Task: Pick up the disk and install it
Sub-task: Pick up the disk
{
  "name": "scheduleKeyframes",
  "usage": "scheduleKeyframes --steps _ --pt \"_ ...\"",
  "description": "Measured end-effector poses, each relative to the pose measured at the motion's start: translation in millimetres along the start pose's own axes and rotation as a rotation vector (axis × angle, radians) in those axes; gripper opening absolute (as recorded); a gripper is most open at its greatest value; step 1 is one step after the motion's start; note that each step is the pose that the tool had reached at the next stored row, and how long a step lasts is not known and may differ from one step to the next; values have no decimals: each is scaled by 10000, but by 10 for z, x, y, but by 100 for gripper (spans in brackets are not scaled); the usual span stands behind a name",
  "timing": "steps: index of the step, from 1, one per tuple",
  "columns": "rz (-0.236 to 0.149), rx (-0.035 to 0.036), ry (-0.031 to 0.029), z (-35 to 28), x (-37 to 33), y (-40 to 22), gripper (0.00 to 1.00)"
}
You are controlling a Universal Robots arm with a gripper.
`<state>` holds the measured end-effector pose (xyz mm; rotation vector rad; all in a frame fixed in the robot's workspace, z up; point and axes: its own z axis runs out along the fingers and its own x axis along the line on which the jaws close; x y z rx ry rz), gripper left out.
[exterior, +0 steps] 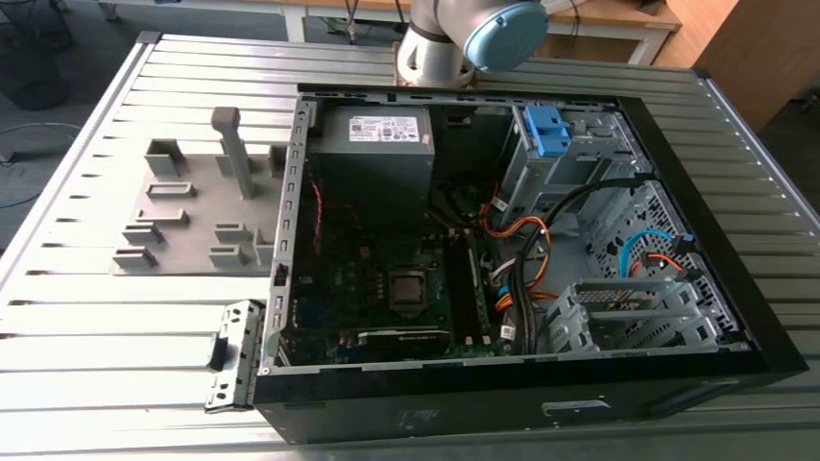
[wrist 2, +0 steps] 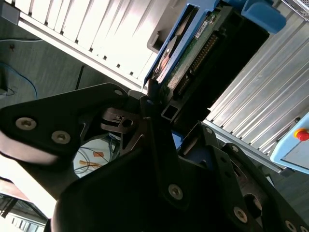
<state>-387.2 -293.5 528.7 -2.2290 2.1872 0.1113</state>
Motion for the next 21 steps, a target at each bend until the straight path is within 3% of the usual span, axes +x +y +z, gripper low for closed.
scheduleKeyframes --steps 5,21 --pt "-1 0 8 -1 0 -1 36" --pt "2 -1 36 3 4 -90 36"
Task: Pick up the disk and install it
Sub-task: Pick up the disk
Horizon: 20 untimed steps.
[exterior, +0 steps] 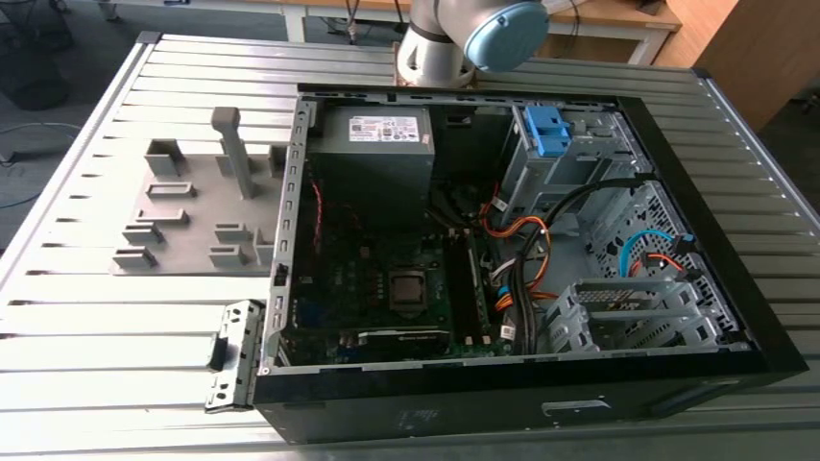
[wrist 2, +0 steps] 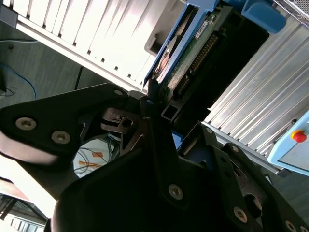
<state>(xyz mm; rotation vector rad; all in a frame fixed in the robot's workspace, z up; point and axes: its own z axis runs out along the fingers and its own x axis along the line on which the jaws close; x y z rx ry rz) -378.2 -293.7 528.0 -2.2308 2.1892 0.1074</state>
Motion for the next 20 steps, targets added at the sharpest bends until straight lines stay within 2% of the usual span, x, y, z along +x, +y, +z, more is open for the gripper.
scheduleKeyframes --steps 20 --pt "0 0 0 11 3 -64 36"
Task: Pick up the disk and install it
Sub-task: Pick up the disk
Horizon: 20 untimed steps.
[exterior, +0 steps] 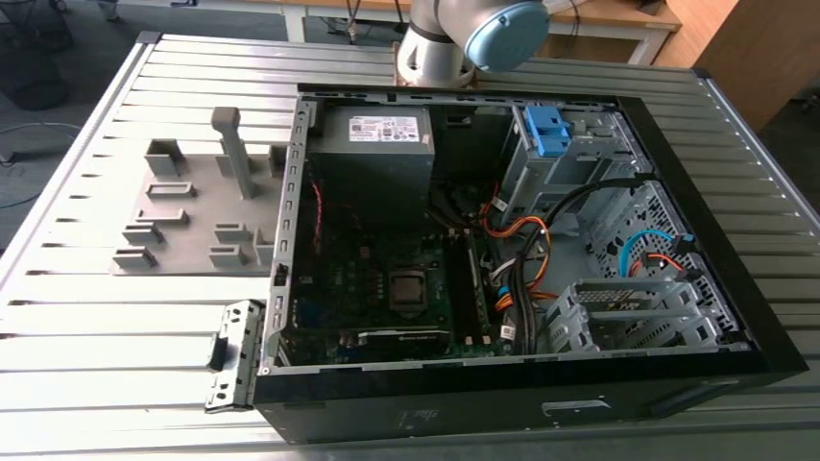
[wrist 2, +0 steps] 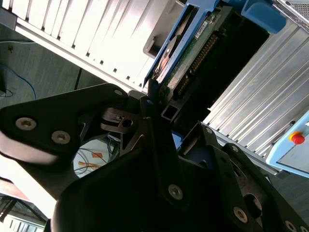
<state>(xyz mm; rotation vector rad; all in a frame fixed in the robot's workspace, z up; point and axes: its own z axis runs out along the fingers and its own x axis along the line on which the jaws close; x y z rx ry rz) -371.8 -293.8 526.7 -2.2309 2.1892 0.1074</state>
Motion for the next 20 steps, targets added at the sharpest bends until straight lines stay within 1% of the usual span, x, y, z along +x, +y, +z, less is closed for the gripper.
scheduleKeyframes --steps 9,11,20 --pt "1 -1 0 4 3 -29 36" --pt "0 0 0 8 5 -50 36" --pt "1 -1 0 9 6 -64 36"
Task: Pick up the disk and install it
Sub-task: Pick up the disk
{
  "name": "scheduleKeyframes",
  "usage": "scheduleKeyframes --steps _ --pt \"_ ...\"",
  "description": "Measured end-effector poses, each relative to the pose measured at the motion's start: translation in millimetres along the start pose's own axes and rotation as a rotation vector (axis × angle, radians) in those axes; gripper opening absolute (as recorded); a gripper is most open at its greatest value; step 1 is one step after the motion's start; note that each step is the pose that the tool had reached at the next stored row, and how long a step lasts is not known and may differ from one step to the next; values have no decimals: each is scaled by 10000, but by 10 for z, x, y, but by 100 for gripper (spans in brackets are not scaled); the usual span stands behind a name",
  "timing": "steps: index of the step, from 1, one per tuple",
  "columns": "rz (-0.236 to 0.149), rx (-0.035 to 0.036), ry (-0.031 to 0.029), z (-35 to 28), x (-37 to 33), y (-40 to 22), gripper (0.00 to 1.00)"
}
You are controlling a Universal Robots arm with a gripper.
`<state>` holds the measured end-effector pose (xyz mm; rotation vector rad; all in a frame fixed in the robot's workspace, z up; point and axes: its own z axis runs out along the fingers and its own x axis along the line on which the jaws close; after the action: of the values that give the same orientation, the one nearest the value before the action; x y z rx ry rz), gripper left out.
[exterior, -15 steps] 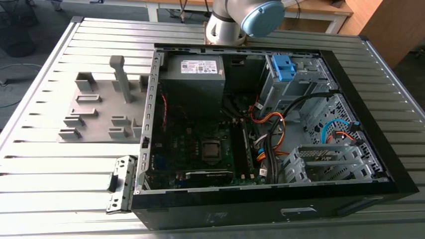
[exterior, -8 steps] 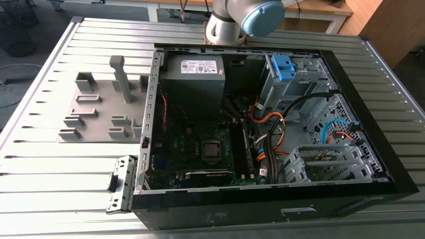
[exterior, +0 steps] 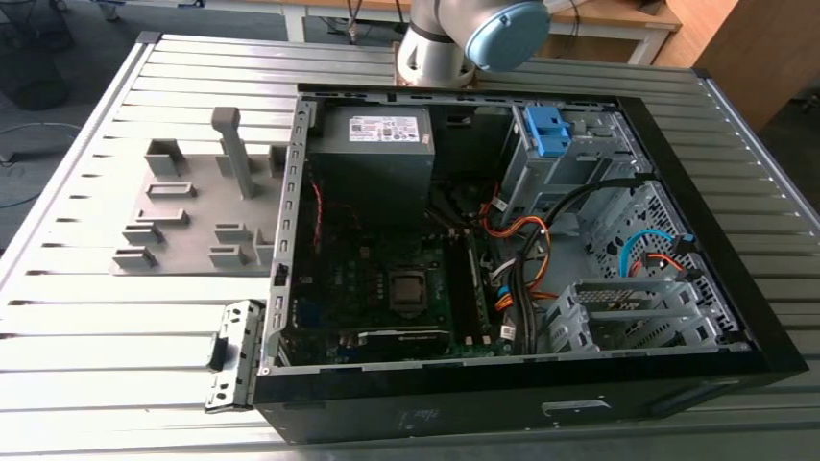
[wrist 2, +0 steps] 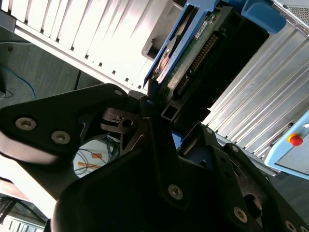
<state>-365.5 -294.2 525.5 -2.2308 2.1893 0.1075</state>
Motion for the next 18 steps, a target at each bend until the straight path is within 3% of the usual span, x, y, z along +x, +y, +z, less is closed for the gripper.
scheduleKeyframes --steps 9,18 --pt "-3 0 0 0 1 -14 36" --pt "-1 0 0 -4 3 -151 36"
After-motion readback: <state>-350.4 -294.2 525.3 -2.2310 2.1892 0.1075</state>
